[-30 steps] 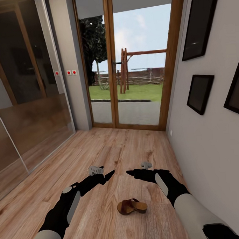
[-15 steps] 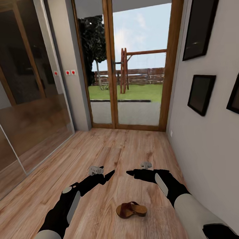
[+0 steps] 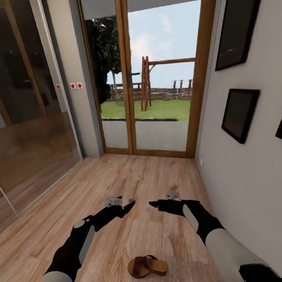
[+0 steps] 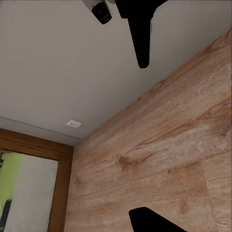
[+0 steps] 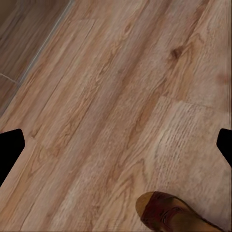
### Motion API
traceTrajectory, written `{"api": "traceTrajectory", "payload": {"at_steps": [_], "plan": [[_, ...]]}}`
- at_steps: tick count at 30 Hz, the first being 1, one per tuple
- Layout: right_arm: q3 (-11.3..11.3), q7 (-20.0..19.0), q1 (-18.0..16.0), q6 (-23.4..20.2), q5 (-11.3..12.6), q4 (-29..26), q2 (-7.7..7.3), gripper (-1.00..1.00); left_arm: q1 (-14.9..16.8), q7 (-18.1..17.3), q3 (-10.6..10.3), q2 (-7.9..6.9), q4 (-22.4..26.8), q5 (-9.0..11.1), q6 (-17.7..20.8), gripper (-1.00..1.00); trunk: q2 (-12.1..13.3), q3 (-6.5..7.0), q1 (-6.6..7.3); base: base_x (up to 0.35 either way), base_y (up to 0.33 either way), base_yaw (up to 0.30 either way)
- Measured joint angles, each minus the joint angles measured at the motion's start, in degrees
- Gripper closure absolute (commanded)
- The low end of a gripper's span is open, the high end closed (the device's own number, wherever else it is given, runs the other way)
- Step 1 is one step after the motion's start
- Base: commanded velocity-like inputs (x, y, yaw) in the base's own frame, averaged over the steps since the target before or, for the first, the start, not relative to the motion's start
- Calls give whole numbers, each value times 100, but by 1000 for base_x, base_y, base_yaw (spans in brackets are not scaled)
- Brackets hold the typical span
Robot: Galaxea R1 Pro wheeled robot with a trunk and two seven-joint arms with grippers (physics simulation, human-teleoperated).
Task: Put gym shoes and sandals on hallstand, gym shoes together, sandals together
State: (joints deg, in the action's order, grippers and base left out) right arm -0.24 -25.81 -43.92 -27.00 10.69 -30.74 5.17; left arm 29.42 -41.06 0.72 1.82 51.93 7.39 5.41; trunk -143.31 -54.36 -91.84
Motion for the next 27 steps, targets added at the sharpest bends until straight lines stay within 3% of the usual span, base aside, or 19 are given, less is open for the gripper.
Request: {"api": "traceTrajectory", "payload": {"at_steps": [27], "plan": [[0,-9,1,7,1,5,-7,-100,0,0,0,0,1,-2,0,-100,0,0,-1,47,-20,0]]}}
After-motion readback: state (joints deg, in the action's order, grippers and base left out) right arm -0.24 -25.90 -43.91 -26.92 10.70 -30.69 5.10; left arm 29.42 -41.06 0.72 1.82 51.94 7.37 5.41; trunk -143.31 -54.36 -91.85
